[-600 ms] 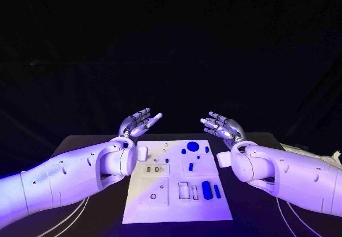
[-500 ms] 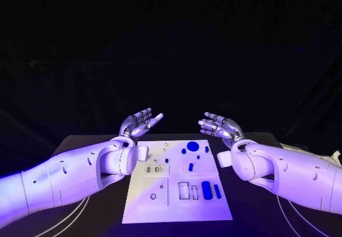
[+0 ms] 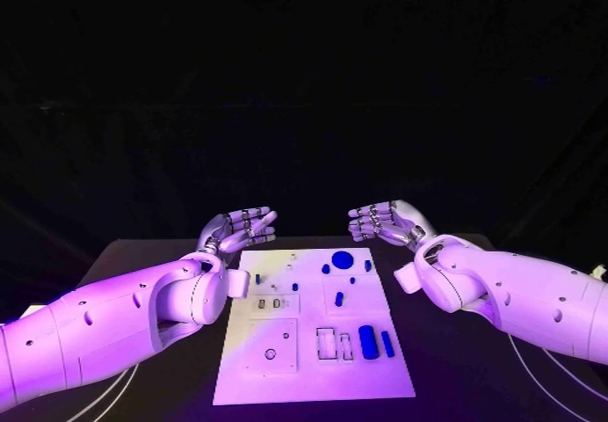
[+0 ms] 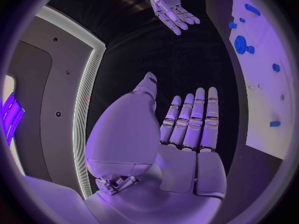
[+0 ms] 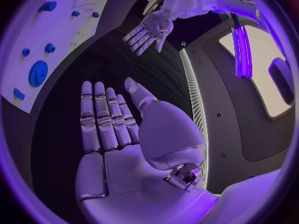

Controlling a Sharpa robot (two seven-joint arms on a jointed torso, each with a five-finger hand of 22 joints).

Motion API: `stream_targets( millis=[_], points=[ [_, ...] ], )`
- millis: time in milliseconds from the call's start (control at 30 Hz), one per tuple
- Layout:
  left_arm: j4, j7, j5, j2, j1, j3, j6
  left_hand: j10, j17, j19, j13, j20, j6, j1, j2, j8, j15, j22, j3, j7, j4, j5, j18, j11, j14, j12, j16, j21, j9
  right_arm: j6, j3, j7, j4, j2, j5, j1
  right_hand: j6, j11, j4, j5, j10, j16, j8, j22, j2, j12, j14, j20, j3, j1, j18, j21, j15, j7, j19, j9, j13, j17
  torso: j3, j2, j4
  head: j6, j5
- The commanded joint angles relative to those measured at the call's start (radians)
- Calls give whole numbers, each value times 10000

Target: Assemble the parts on the task board

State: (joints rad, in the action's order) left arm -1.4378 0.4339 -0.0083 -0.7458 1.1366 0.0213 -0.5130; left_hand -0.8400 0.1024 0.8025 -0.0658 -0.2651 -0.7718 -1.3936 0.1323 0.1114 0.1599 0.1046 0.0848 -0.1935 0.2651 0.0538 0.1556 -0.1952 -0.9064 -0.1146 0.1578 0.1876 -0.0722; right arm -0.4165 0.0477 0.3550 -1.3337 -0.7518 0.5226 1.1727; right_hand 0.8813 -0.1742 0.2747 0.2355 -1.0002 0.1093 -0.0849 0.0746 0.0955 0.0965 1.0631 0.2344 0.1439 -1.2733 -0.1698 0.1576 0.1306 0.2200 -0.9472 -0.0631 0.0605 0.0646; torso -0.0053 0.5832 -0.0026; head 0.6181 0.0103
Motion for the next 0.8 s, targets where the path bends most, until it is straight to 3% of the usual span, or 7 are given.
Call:
stream_targets(
  millis=[33,133,267,400,567,800],
  points=[
    [-216,204,-286,-66,37,-47,401,-1792,315,1800,-23,308,-1676,-289,-509,296,-345,158,89,-207,-594,-31,279,281,-1599,-210,297,504,-56,-322,-10,-226,30,13,1775,73,724,148,143,-14,-772,7,30,-27,-140,-51,857,-180,307,-78,-161,155,-200,-8,-702,-18,19,28,-23,231,61,-26,80],
    [-451,174,-312,-197,53,-83,399,-1913,384,1924,-12,345,-1762,-261,-561,261,-381,136,45,-183,-688,-32,278,311,-1738,-141,260,486,-28,-478,-20,-346,41,10,2468,152,838,186,146,-3,-944,-38,74,-17,-191,-111,1044,-263,495,-91,-160,227,-266,-29,-931,-26,31,49,-41,331,102,-60,126],
    [-754,112,-323,-362,75,-125,373,-2180,591,2302,-45,454,-1908,-149,-626,224,-498,171,-44,-171,-765,-28,285,373,-2181,-111,375,592,-9,-689,-43,-605,50,13,3977,271,1208,383,143,-163,-1509,210,2,161,-342,-17,1823,-613,744,-316,-142,672,-572,-156,-1689,-62,79,215,-56,491,145,-119,208],
    [-1105,63,-327,-505,89,-190,396,-2284,747,2512,-54,522,-1977,-122,-674,173,-551,191,-91,-154,-854,-29,277,400,-2351,-67,402,643,4,-487,-64,-1284,111,45,5681,415,1362,574,85,-226,-1939,491,61,387,-603,-18,2622,-928,689,-248,-149,1174,-817,-276,-2355,-44,96,460,-71,639,250,-151,318],
    [-1624,-32,-328,-737,94,-242,445,-2315,846,2641,-53,557,-2003,-111,-704,132,-578,209,-119,-143,-914,-30,274,414,-2428,-22,410,682,11,282,-88,-2413,198,165,7821,562,1472,794,20,-205,-2177,1229,133,813,-833,-134,4097,-1340,442,-55,-150,2063,-1227,-492,-3489,-43,94,993,-99,838,334,-268,433],
    [-2420,-83,-273,-1023,95,-296,478,-2321,894,2714,-51,573,-2007,-95,-724,105,-584,222,-136,-146,-942,-30,270,415,-2436,7,397,709,16,1579,-105,-3749,153,320,10106,771,1555,882,-1,-350,-2087,2373,194,1261,-889,-329,4467,-1643,475,17,-116,2865,-1365,-643,-3943,-35,63,1969,-146,1125,459,-564,604]
  ],
)
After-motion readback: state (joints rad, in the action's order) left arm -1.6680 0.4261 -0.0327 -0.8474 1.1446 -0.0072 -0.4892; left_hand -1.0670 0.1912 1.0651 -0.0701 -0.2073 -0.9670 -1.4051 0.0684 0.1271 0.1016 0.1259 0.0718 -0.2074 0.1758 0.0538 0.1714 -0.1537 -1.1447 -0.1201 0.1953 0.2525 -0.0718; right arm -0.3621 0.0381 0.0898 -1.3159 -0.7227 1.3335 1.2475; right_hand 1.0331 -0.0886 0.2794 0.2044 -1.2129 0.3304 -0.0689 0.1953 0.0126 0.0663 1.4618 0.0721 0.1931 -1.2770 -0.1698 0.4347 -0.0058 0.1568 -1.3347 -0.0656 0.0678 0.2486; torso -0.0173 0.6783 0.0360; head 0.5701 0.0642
